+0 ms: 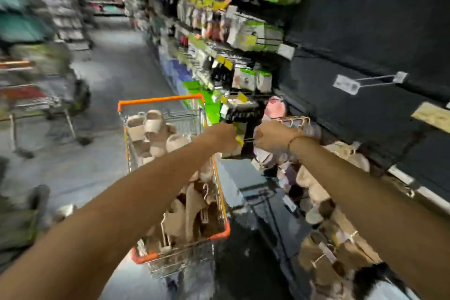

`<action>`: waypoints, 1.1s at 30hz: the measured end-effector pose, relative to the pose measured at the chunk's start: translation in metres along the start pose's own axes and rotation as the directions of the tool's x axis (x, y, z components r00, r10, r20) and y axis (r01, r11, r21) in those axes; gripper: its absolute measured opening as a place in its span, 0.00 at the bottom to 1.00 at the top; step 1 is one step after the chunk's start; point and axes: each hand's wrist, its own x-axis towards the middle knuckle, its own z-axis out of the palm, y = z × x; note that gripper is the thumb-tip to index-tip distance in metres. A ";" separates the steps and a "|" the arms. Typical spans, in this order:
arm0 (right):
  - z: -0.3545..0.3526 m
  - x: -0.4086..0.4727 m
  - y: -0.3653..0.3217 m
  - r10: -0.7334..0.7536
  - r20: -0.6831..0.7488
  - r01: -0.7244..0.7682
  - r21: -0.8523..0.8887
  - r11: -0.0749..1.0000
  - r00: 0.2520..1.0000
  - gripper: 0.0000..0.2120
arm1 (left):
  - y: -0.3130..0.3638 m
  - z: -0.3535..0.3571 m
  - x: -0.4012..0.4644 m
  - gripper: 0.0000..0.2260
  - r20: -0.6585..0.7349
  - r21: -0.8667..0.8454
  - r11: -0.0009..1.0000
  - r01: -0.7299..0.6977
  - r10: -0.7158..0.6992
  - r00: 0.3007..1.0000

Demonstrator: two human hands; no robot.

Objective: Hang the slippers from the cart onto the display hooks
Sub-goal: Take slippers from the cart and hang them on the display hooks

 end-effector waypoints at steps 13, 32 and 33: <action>0.124 0.292 -0.198 -0.163 0.014 0.150 0.328 0.933 0.986 0.11 | -0.354 0.081 0.085 0.10 0.017 -0.061 0.917 0.394 -0.393 0.919; 0.238 0.434 -0.255 -0.100 -0.176 0.157 0.349 0.924 0.979 0.08 | -0.548 0.166 0.260 0.26 -0.205 -0.358 0.871 0.335 -0.424 0.882; 0.236 0.433 -0.256 -0.089 -0.176 0.147 0.353 0.924 0.980 0.08 | -0.551 0.167 0.262 0.26 -0.190 -0.365 0.864 0.348 -0.435 0.880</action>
